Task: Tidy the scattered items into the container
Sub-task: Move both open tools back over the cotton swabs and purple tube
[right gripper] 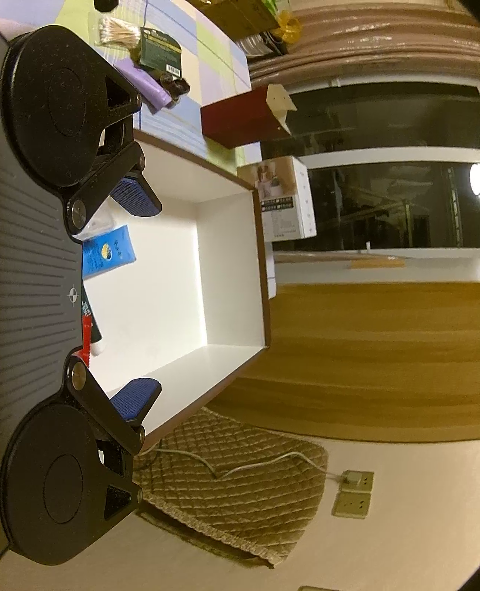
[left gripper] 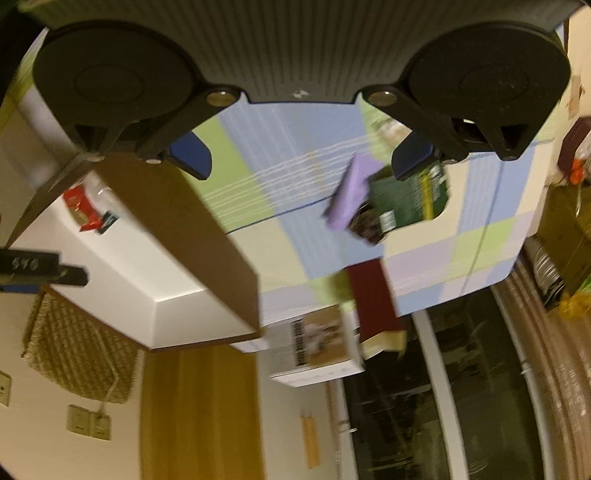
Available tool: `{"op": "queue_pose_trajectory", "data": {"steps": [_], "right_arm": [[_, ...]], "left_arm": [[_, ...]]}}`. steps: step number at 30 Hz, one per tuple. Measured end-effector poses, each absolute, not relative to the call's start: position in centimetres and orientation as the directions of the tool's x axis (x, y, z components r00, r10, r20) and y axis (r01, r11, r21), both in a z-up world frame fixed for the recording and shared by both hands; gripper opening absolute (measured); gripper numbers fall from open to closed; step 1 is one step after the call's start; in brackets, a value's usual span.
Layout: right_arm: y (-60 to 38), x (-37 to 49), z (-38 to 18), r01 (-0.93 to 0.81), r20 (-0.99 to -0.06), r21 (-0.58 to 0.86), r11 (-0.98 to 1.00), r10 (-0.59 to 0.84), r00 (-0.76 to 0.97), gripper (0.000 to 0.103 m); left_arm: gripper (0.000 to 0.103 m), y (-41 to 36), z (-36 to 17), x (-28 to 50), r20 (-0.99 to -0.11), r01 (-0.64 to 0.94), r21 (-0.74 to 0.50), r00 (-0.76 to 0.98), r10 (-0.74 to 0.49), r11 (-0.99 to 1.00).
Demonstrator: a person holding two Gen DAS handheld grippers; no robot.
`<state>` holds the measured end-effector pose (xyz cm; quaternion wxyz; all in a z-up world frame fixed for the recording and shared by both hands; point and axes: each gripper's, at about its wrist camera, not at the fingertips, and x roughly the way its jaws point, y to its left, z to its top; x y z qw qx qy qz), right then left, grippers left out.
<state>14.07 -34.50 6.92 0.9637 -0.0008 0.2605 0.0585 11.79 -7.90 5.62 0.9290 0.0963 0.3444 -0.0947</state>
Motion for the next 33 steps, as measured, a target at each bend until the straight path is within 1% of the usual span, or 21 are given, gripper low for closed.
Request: {"op": "queue_pose_trajectory", "data": {"steps": [7, 16, 21, 26, 30, 33], "right_arm": [[-32.8, 13.0, 7.5, -0.182, -0.464, 0.01, 0.983, 0.166, 0.87, 0.099], [-27.8, 11.5, 9.0, -0.326, -0.427, -0.051, 0.944, 0.275, 0.861, 0.099], [-23.7, 11.5, 9.1, -0.406, -0.441, -0.024, 0.913, 0.355, 0.824, 0.099], [-19.4, 12.1, 9.2, -0.471, -0.446, -0.017, 0.882, 0.415, 0.793, 0.099], [-16.9, 13.5, 8.6, -0.477, -0.464, -0.019, 0.879, 0.415, 0.783, 0.099], [-15.5, 14.9, 7.5, -0.469, -0.488, -0.021, 0.883, 0.4, 0.776, 0.099]], "left_arm": [[0.102, -3.1, 4.7, 10.7, -0.669, 0.153, 0.102, 0.742, -0.046, 0.983], [0.102, 1.2, 3.4, 10.7, -0.666, 0.067, 0.061, 0.746, -0.009, 0.996], [0.102, 3.0, 2.7, 11.1, -0.665, 0.022, 0.037, 0.746, 0.008, 0.999], [0.102, 3.9, 1.8, 12.4, -0.67, 0.016, 0.016, 0.742, -0.001, 1.0], [0.1, 4.3, 0.3, 14.4, -0.691, 0.014, -0.016, 0.723, -0.021, 1.0], [0.096, 4.5, -1.1, 16.1, -0.708, 0.013, -0.024, 0.706, -0.026, 1.0]]}}
